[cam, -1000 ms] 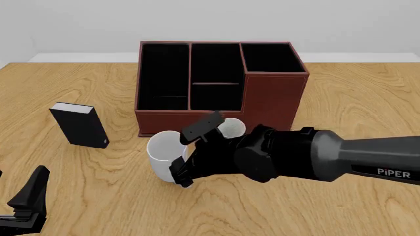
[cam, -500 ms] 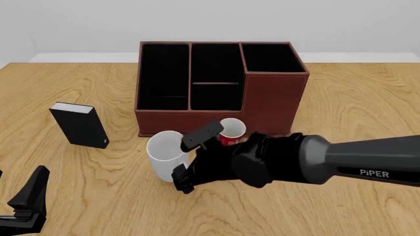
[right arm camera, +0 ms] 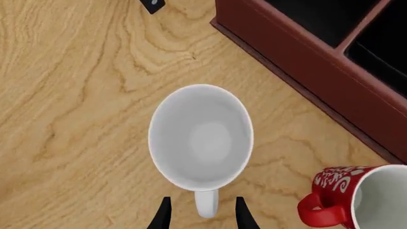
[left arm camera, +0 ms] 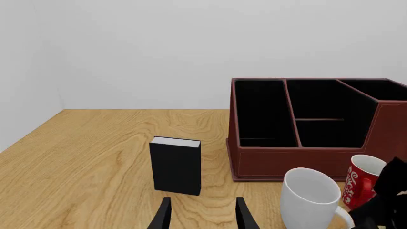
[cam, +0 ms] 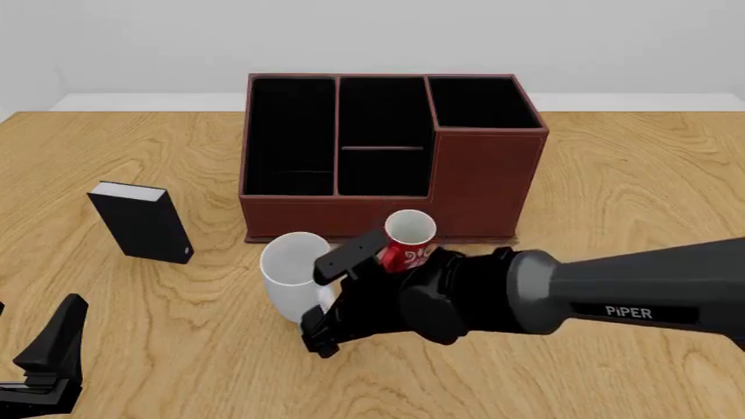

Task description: Pick up the white mug and place it to the right of the caddy.

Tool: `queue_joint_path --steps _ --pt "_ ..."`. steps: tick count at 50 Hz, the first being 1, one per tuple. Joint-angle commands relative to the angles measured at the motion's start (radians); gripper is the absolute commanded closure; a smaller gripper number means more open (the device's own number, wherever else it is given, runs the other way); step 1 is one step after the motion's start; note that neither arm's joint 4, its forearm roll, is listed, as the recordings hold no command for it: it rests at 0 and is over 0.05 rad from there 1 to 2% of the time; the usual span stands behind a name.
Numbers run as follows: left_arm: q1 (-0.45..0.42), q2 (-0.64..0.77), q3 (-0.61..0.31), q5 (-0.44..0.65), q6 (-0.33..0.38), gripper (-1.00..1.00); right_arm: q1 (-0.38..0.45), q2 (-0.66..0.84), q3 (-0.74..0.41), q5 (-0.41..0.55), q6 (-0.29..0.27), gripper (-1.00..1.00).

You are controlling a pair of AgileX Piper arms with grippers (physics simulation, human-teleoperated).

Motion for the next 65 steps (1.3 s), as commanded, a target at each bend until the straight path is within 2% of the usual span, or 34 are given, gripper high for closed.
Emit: queue_joint_path --steps 1,6,7,31,49,57,65 --pt "0.0 0.0 0.0 0.0 0.0 -1.0 0.009 0.018 -0.001 -0.004 0.006 -1.0" --pt "0.0 0.0 0.0 0.0 0.0 -1.0 -0.002 0.011 0.007 -0.011 0.008 -1.0" --pt "0.0 0.0 0.0 0.0 0.0 -1.0 0.001 0.014 0.004 -0.008 -0.001 1.0" --pt "0.0 0.0 0.0 0.0 0.0 -1.0 -0.006 -0.023 0.005 0.007 -0.033 1.0" --pt "0.0 0.0 0.0 0.0 0.0 -1.0 -0.027 -0.122 0.037 0.024 -0.105 1.0" --pt "0.0 0.0 0.0 0.0 0.0 -1.0 -0.069 -0.211 0.074 0.03 -0.156 1.0" --pt "0.0 0.0 0.0 0.0 0.0 -1.0 -0.075 -0.28 0.088 0.048 -0.168 1.0"
